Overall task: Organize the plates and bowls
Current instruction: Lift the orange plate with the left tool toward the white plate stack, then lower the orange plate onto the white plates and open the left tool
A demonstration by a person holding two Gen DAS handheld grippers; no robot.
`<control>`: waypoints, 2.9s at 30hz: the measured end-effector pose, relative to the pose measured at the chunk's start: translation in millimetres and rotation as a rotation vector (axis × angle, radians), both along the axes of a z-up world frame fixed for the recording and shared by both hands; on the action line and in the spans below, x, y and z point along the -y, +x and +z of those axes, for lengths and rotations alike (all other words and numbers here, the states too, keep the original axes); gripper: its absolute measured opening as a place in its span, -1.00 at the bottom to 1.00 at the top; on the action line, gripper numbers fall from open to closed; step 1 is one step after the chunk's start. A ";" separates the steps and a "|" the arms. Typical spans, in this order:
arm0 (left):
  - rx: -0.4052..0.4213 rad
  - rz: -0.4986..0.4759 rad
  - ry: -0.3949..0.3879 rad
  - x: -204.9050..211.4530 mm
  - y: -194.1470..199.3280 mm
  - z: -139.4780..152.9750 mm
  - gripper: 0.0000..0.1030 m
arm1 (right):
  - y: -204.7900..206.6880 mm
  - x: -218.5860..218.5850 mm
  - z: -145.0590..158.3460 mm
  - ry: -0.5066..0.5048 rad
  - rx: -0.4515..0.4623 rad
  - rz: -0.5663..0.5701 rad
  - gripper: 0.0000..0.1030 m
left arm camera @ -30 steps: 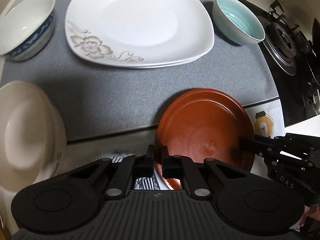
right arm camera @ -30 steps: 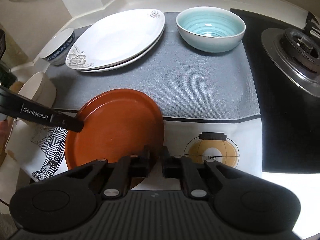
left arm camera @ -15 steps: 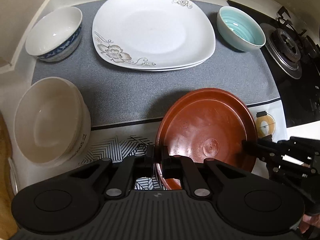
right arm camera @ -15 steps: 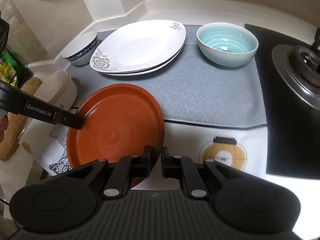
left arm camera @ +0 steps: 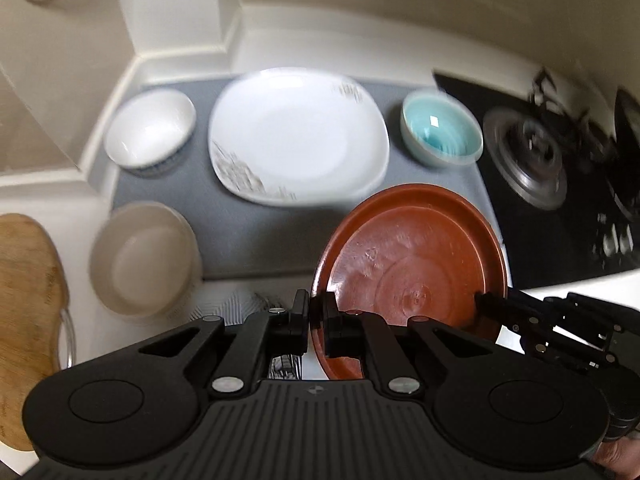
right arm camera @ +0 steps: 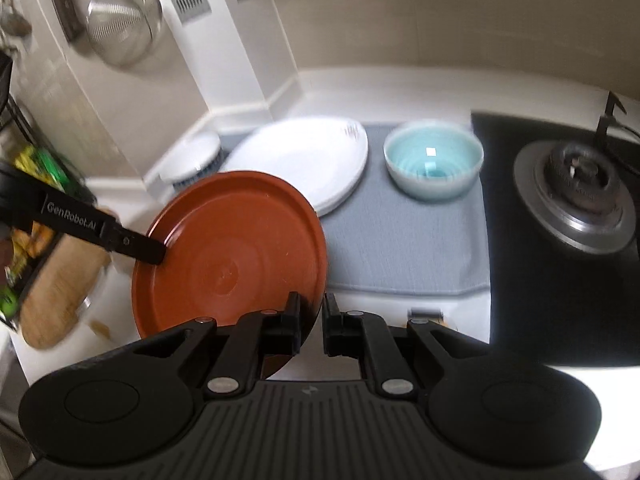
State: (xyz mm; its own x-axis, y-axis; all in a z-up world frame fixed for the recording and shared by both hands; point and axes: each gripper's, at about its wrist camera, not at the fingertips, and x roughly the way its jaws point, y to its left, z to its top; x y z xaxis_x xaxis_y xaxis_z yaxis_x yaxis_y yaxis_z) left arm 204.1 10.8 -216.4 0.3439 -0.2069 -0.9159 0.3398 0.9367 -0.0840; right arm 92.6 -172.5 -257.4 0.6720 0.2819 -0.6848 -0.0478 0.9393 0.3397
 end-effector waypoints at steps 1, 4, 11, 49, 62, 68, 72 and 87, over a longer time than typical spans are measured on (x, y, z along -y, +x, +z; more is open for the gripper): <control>0.008 0.014 -0.007 -1.2 0.7 5.7 -0.87 | 4.4 0.4 5.3 0.010 0.013 -0.004 -0.78; 0.036 0.049 -0.036 -7.7 14.4 23.2 -0.87 | 22.4 -2.0 20.5 0.018 0.046 -0.013 -0.78; 0.091 0.095 -0.110 -21.7 62.0 49.7 -0.87 | 75.2 -13.8 60.4 -0.034 0.112 -0.026 -0.78; -0.037 0.068 -0.192 -22.9 229.5 -53.7 -0.82 | 267.0 -19.2 -23.5 0.009 -0.134 -0.171 -0.79; 0.009 0.011 -0.043 -1.0 223.8 -97.2 -0.83 | 278.3 -21.7 -69.6 -0.013 -0.199 -0.199 -0.85; 0.028 -0.030 -0.032 10.0 219.5 -104.5 -0.83 | 263.8 -12.1 -75.1 -0.026 -0.209 -0.213 -0.85; -0.016 0.003 -0.031 7.9 221.2 -103.5 -0.76 | 259.3 -6.5 -75.5 0.001 -0.207 -0.246 -0.81; 0.004 0.010 -0.070 0.3 205.8 -108.8 -0.74 | 241.9 -16.4 -75.5 -0.068 -0.161 -0.212 -0.78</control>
